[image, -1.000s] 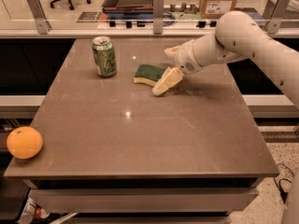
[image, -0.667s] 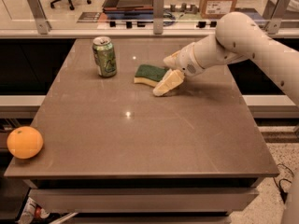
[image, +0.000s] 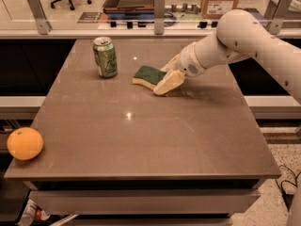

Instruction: Move sponge near orange

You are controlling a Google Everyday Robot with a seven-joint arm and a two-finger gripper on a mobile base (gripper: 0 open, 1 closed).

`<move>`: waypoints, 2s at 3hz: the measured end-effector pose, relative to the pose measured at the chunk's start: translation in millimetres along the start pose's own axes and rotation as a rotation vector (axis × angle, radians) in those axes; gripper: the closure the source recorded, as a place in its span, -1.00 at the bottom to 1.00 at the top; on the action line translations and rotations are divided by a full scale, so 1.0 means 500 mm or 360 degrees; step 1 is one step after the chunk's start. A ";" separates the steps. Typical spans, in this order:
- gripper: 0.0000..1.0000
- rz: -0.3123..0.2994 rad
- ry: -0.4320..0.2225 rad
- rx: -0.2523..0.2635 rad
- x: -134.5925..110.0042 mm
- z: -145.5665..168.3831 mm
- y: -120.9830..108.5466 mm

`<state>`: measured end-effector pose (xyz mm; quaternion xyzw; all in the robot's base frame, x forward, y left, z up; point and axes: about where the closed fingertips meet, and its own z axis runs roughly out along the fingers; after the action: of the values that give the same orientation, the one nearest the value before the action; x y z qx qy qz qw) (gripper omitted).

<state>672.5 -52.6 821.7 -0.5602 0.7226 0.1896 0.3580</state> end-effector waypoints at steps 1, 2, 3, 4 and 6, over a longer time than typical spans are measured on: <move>0.76 0.0000 0.0000 0.0000 -0.002 -0.001 0.000; 1.00 -0.0001 0.0000 -0.0008 -0.003 0.004 0.002; 1.00 -0.0001 0.0000 -0.0008 -0.003 0.004 0.002; 1.00 -0.0001 0.0000 -0.0008 -0.003 0.003 0.002; 1.00 -0.0001 0.0000 -0.0008 -0.004 0.002 0.002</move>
Offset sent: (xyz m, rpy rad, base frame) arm 0.0000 0.0001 0.0011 0.0000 0.0001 0.0001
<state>672.2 -50.1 822.2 -0.5614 0.7218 0.1913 0.3566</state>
